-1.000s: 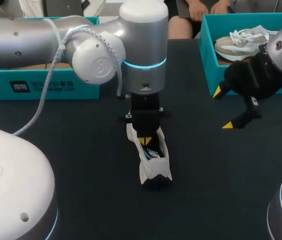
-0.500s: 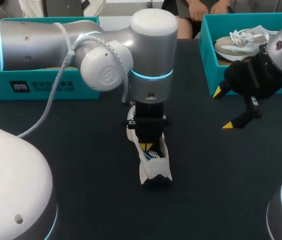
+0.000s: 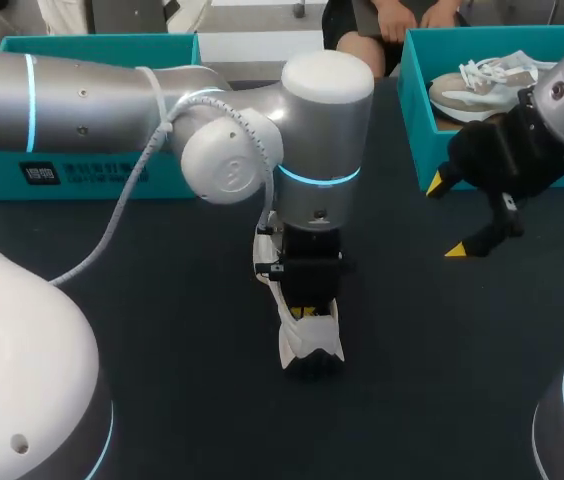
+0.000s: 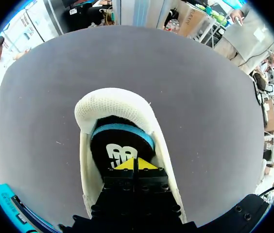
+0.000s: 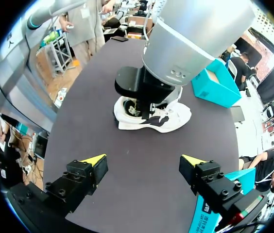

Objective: Take the shoe out of the shoebox, open the shoe tongue, remove and reinsert the insole, then place the shoe into the shoebox

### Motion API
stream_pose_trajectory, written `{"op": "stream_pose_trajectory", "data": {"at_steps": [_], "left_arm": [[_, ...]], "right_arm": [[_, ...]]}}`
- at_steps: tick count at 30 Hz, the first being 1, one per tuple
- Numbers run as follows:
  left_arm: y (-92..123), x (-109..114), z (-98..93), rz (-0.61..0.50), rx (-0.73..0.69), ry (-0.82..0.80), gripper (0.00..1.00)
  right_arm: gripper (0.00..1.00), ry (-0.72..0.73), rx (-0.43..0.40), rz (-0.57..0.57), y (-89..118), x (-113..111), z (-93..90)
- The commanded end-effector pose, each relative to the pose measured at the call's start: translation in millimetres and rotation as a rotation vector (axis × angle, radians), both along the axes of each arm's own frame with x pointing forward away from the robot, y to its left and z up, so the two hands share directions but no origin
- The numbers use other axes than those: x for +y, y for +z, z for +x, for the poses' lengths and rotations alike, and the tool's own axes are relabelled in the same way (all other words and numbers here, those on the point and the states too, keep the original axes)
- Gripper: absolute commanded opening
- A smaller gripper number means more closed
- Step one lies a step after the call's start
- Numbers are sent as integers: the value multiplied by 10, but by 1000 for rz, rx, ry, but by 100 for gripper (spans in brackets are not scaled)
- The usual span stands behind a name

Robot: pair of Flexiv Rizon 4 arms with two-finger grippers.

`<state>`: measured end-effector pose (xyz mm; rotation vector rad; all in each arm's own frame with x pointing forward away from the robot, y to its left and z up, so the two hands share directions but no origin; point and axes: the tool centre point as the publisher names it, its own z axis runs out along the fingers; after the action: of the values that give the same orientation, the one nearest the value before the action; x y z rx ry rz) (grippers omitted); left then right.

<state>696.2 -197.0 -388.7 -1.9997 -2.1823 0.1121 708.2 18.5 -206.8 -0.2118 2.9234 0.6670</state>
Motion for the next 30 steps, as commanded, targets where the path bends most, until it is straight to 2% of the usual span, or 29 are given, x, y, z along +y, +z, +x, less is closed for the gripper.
{"op": "stream_pose_trajectory", "data": {"at_steps": [1, 8, 13, 18, 23, 30], "left_arm": [[-91, -49, -11, -15, -6, 22, 0], [277, -30, -13, -84, 15, 22, 0], [363, -76, -100, -121, 52, 2, 0], [252, -157, -214, -121, 69, -17, 0], [44, -218, -300, -111, 106, -12, 0], [-162, -158, -339, -63, 99, -18, 0]], "right_arm": [[100, -1, 0, -2, -7, 2, -1], [100, -1, 0, -2, -7, 2, -1], [100, -1, 0, -2, -7, 2, -1], [100, -1, 0, -2, -7, 2, -1], [100, -1, 0, -2, -7, 2, -1], [100, -1, 0, -2, -7, 2, -1]]}}
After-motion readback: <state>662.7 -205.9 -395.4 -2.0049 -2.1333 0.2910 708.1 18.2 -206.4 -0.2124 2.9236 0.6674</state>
